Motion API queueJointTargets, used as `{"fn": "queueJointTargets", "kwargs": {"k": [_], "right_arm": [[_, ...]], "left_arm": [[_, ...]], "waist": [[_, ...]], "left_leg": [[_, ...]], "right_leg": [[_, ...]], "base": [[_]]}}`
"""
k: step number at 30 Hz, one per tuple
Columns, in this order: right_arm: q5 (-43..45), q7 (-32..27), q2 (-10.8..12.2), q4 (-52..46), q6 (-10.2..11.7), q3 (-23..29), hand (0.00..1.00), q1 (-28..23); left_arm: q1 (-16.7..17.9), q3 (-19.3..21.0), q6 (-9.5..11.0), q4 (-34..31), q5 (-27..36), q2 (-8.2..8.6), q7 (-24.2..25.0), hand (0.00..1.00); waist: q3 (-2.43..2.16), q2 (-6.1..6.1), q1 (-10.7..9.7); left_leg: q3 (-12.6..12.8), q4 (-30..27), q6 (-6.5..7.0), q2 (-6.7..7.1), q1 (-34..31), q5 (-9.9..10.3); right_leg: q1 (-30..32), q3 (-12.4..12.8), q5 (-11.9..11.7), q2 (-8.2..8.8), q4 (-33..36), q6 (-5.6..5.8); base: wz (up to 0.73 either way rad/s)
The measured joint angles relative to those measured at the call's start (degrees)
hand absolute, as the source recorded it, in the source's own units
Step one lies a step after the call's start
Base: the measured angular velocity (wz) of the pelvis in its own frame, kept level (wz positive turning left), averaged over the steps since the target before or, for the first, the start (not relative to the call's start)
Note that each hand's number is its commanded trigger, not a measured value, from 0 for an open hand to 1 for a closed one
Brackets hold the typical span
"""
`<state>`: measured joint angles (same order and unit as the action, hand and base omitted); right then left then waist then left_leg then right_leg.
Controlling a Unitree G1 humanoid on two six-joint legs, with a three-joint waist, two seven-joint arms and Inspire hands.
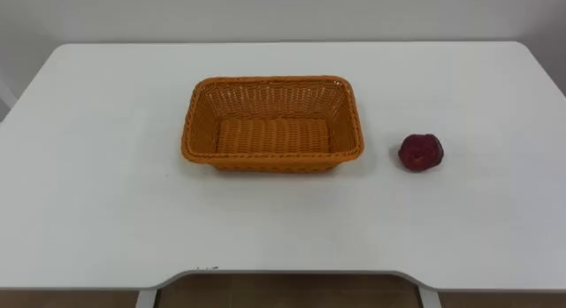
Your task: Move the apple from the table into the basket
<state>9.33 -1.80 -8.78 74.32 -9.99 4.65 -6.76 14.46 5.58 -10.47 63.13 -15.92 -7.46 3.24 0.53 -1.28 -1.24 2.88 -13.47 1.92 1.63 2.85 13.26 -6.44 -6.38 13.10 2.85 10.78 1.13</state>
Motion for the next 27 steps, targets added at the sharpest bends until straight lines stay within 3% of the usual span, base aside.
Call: {"fn": "queueJointTargets", "kwargs": {"k": [5,8,13,15,18,23,24,27], "right_arm": [[-2.2,-0.3,0.0,0.3,-0.1,-0.1,0.0,0.2],[-12.6,-2.7,0.0,0.7,0.0,0.3,0.0,0.0],[-39.2,-7.8,0.5,0.4,1.4,12.1,0.0,-0.6],[-53.4,-11.6,0.5,-1.2,2.0,20.6,0.0,-0.5],[-65.4,-16.9,0.5,-7.5,4.3,28.7,0.0,-1.2],[-72.1,-27.2,-0.5,-17.8,9.0,37.1,0.0,-1.0],[-71.7,-30.5,-0.5,-21.7,10.5,37.7,0.0,-0.9],[-66.9,-39.4,-1.0,-32.1,12.5,37.7,0.0,0.0]], "left_arm": [[0.0,0.0,-0.1,-0.1,0.0,0.01,-0.2,0.0],[0.0,-0.1,-0.2,0.0,0.1,0.06,-1.0,0.0],[0.3,3.9,0.4,0.1,0.1,0.18,-2.4,0.0],[0.6,7.5,1.1,0.0,0.2,0.07,-3.8,0.0],[1.4,10.3,2.4,-0.3,0.4,-0.38,-5.1,0.0],[1.9,12.7,4.7,-1.5,0.3,-0.94,-7.0,0.0],[2.1,12.6,5.0,-2.2,0.4,-0.93,-7.3,0.0],[2.1,12.2,5.6,-3.2,0.6,-1.13,-8.1,0.0]], "waist": [[0.02,0.08,0.4],[0.02,0.22,0.2],[-0.02,0.25,-0.8],[-0.11,0.12,-2.1],[-0.28,0.31,-4.1],[-0.5,0.19,-5.1],[-0.53,0.14,-5.1],[-0.68,-0.08,-5.1]], "left_leg": [[0.3,0.2,0.0,-0.07,0.3,0.0],[0.1,0.2,0.0,-0.12,0.2,0.0],[0.1,0.7,-0.01,-0.07,0.8,0.0],[0.1,0.3,-0.01,-0.03,0.5,0.0],[0.3,0.4,0.0,0.0,0.6,0.0],[1.1,0.7,0.02,-0.04,0.7,0.0],[1.4,0.7,0.02,-0.04,0.5,0.0],[1.6,0.1,0.09,-0.01,-0.7,0.0]], "right_leg": [[-0.1,0.2,0.0,-0.05,0.1,0.0],[-0.1,0.2,0.0,-0.07,0.2,0.0],[-0.8,0.0,0.0,-0.04,0.0,-0.02],[-0.7,0.0,0.0,-0.06,0.1,-0.02],[-0.6,0.1,0.0,-0.04,0.1,-0.01],[-0.2,0.8,0.1,-0.03,0.5,0.08],[0.1,1.0,0.1,0.01,0.5,0.12],[1.6,1.5,0.1,0.0,1.2,0.14]], "base": [[-0.01],[0.0],[0.0],[0.0],[0.0],[-0.07],[-0.08],[-0.07]]}}
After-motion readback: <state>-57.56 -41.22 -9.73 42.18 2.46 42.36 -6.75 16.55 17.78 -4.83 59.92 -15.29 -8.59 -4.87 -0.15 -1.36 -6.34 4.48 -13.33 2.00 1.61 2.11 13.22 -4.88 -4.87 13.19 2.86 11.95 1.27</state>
